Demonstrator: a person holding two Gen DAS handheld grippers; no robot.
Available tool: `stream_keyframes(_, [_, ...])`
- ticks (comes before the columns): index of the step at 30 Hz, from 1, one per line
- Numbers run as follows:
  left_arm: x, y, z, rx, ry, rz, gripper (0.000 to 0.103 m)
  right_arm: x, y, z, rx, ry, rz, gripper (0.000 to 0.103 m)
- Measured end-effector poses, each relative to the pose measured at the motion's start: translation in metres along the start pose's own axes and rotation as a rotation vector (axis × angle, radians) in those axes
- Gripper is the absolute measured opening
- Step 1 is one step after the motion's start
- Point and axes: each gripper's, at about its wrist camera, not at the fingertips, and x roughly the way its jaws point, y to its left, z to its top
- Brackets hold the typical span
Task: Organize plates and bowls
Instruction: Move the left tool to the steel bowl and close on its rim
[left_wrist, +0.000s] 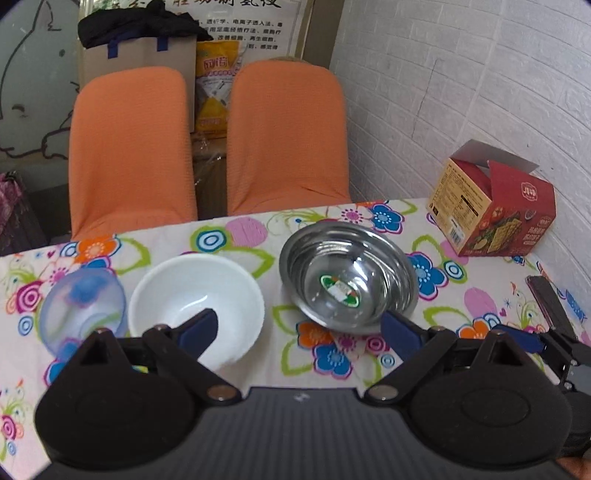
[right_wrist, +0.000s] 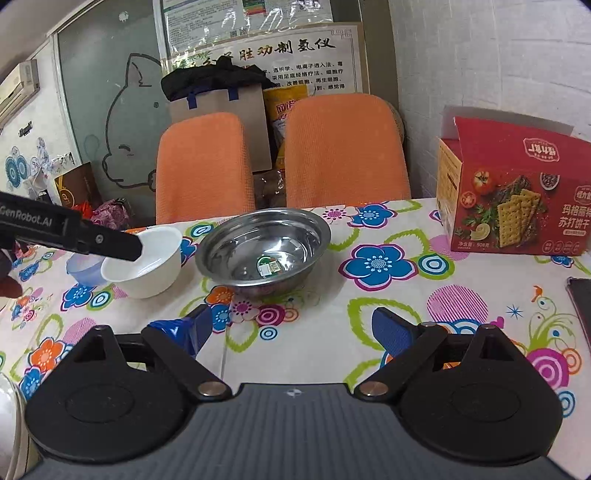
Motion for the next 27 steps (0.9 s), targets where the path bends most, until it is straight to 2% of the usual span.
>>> stream_keyframes(3, [0.035,0.005,0.024,-0.018,0.033,-0.018,0.094,0.018,-0.008,0.008,0.027,0.020,0.021,0.080])
stream_keyframes(8, [0.085,0.012,0.048,-0.023,0.086,0.026,0.094,0.050,-0.014,0.028,0.057,0.024,0.013,0.080])
stream_keyframes(14, [0.121,0.007,0.051,0.008,0.121,0.051,0.093,0.091,-0.007,0.045,0.019,0.037,0.000,0.080])
stream_keyframes(18, [0.137,0.000,0.050,0.036,0.142,0.076,0.092,0.121,-0.005,0.045,-0.030,0.092,-0.087,0.080])
stream_keyframes(23, [0.145,-0.010,0.048,0.067,0.151,0.057,0.092,0.133,-0.010,0.041,-0.008,0.114,-0.068,0.080])
stream_keyframes(24, [0.147,-0.011,0.047,0.063,0.161,0.056,0.089,0.135,-0.009,0.041,-0.003,0.121,-0.061,0.081])
stream_keyframes(25, [0.150,-0.011,0.046,0.056,0.174,0.053,0.079,0.135,-0.009,0.040,-0.004,0.117,-0.050,0.080])
stream_keyframes(26, [0.152,-0.011,0.045,0.063,0.175,0.058,0.076,0.134,-0.008,0.039,-0.009,0.107,-0.038,0.079])
stream_keyframes(27, [0.153,-0.013,0.044,0.078,0.172,0.080,0.068,0.134,-0.007,0.038,-0.009,0.105,-0.017,0.080])
